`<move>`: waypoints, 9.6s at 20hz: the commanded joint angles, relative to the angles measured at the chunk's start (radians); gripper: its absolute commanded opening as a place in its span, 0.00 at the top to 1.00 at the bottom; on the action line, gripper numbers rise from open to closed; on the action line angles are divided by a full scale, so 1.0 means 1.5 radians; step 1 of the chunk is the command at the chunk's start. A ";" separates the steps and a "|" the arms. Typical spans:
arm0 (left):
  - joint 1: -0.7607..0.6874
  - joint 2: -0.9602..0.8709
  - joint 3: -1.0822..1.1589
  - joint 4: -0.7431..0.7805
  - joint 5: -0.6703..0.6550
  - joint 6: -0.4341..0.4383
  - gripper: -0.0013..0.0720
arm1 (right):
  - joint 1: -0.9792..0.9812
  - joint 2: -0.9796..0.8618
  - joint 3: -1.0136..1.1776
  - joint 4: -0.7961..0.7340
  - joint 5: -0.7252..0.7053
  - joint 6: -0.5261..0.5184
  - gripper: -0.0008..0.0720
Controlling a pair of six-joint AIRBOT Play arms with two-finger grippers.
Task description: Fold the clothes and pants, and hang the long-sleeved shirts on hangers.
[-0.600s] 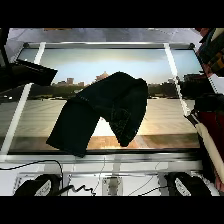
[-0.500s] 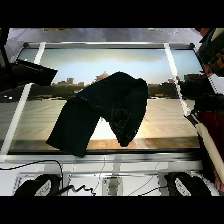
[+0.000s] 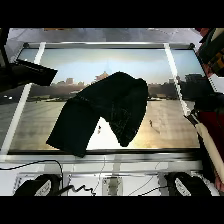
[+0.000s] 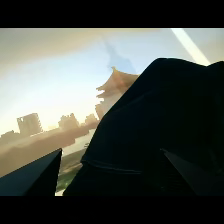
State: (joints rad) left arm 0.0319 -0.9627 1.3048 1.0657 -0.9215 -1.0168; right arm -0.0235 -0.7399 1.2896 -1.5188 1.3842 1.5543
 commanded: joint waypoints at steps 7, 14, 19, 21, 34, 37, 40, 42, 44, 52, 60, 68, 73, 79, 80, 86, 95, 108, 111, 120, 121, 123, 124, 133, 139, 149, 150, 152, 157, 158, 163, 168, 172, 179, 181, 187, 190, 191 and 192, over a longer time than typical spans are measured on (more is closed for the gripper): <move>0.001 0.001 0.000 0.000 0.000 0.000 0.04 | 0.000 -0.188 -0.214 0.180 -0.102 -0.189 0.95; 0.001 0.001 0.000 -0.002 0.000 0.000 0.04 | 0.002 -0.420 -0.328 0.705 -0.237 -0.322 0.14; 0.001 0.001 0.000 -0.003 0.000 -0.001 0.04 | 0.043 -0.528 -0.293 0.747 -0.290 -0.337 0.14; 0.001 0.001 0.000 -0.002 0.000 0.000 0.04 | 0.063 -0.566 -0.241 0.733 -0.301 -0.351 0.15; 0.001 0.000 0.000 -0.002 0.000 0.000 0.04 | 0.120 -0.698 -0.031 0.557 -0.154 -0.440 0.24; 0.001 0.001 0.000 -0.002 0.000 0.000 0.04 | 0.146 -0.694 -0.029 0.556 -0.151 -0.459 0.66; 0.001 0.001 0.000 -0.002 0.000 -0.003 0.05 | 0.138 -0.671 -0.005 0.555 -0.151 -0.476 0.90; 0.001 0.004 0.000 0.006 -0.001 -0.037 0.05 | 0.119 -0.630 0.014 0.554 -0.150 -0.475 0.94; 0.004 0.009 0.000 0.008 -0.021 -0.090 0.05 | 0.082 -0.562 0.024 0.539 -0.152 -0.474 0.94; 0.035 0.010 -0.107 0.120 -0.321 -0.256 0.20 | -0.048 -0.291 0.024 0.344 -0.097 -0.474 0.94; 0.034 0.011 -0.388 0.067 -0.423 -0.299 0.09 | -0.007 -0.278 0.024 0.348 -0.097 -0.474 0.94; 0.032 0.011 -0.584 0.001 -0.344 -0.299 0.03 | 0.008 -0.278 0.023 0.349 -0.097 -0.474 0.94; -0.010 0.011 -0.650 -0.106 -0.170 -0.294 0.03 | 0.008 -0.278 0.023 0.349 -0.097 -0.473 0.94; -0.128 -0.007 -0.650 -0.108 -0.009 -0.336 0.10 | 0.008 -0.278 0.023 0.349 -0.097 -0.461 0.94; -0.135 -0.019 -0.650 -0.108 0.002 -0.354 0.25 | 0.008 -0.278 0.023 0.349 -0.097 -0.461 0.94; -0.112 -0.046 -0.601 -0.118 -0.006 -0.364 0.92 | 0.008 -0.278 0.023 0.333 -0.166 -0.461 0.94; 0.246 -0.094 -0.077 -0.049 0.027 -0.391 0.93 | 0.007 -0.279 0.032 0.132 -0.521 -0.220 0.95; 0.357 -0.226 0.246 0.159 -0.017 -0.388 0.93 | -0.171 -0.313 0.224 0.060 -0.186 -0.077 0.95; 0.357 -0.235 0.205 0.275 -0.094 -0.342 0.93 | -0.171 -0.312 0.212 0.067 -0.017 -0.114 0.95; 0.364 -0.234 -0.141 0.338 -0.127 -0.286 0.93 | -0.171 -0.217 -0.123 0.074 0.037 -0.162 0.95; 0.367 -0.234 -0.175 0.340 -0.124 -0.277 0.93 | -0.171 -0.193 -0.182 0.074 0.038 -0.167 0.95; 0.371 -0.234 -0.230 0.358 -0.119 -0.271 0.93 | -0.171 -0.147 -0.281 0.074 0.048 -0.172 0.95; 0.371 -0.234 -0.244 0.372 -0.119 -0.271 0.93 | -0.171 -0.127 -0.319 0.073 0.067 -0.181 0.95; 0.371 -0.234 -0.249 0.435 -0.116 -0.271 0.89 | -0.171 -0.100 -0.375 0.072 0.086 -0.270 0.21; 0.371 -0.234 -0.235 0.435 -0.112 -0.272 0.12 | -0.171 -0.100 -0.375 0.076 -0.092 -0.223 0.13; 0.371 -0.316 -0.033 0.407 -0.067 -0.258 0.12 | -0.171 -0.100 -0.375 0.093 -0.098 -0.220 0.13; 0.371 -0.342 -0.029 0.359 -0.066 -0.220 0.12 | -0.171 -0.100 -0.375 0.097 -0.098 -0.219 0.13; 0.371 -0.388 -0.028 0.250 -0.062 -0.123 0.12 | -0.171 -0.100 -0.375 0.108 -0.098 -0.206 0.13; 0.369 -0.468 -0.028 0.146 0.025 -0.020 0.12 | -0.171 -0.100 -0.375 0.111 -0.098 -0.167 0.13; 0.369 -0.474 -0.028 0.138 0.037 -0.007 0.13 | -0.171 -0.100 -0.375 0.113 -0.098 -0.160 0.13; 0.357 -0.494 -0.028 0.103 0.065 0.042 0.26 | -0.171 -0.100 -0.375 0.124 -0.129 -0.151 0.14; 0.326 -0.501 -0.027 0.096 0.144 0.042 0.82 | -0.171 -0.100 -0.375 0.125 -0.137 -0.151 0.14; 0.289 -0.480 0.012 0.086 0.174 0.042 0.93 | -0.171 -0.100 -0.375 0.124 -0.185 -0.151 0.14; 0.225 -0.330 0.144 0.086 0.382 0.042 0.93 | -0.171 -0.105 -0.326 0.083 -0.362 -0.084 0.27; 0.228 -0.271 0.144 0.087 0.366 0.042 0.93 | -0.171 -0.105 -0.286 0.076 -0.357 -0.084 0.27; 0.298 -0.201 0.131 0.224 -0.024 0.039 0.93 | -0.171 -0.106 -0.242 0.033 -0.219 -0.090 0.51; 0.356 -0.201 0.045 0.297 -0.137 0.029 0.93 | -0.171 -0.106 -0.269 0.085 -0.068 -0.143 0.56; 0.384 -0.201 0.000 0.297 -0.139 0.026 0.93 | -0.171 -0.105 -0.290 0.123 -0.021 -0.167 0.63; 0.408 -0.201 -0.042 0.297 -0.139 0.025 0.93 | -0.171 -0.103 -0.317 0.169 0.021 -0.184 0.64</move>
State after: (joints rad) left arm 0.5602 -1.2724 1.3655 1.4399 -0.9913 -0.9665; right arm -0.2798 -0.8970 0.8711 -1.3918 1.1957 1.3609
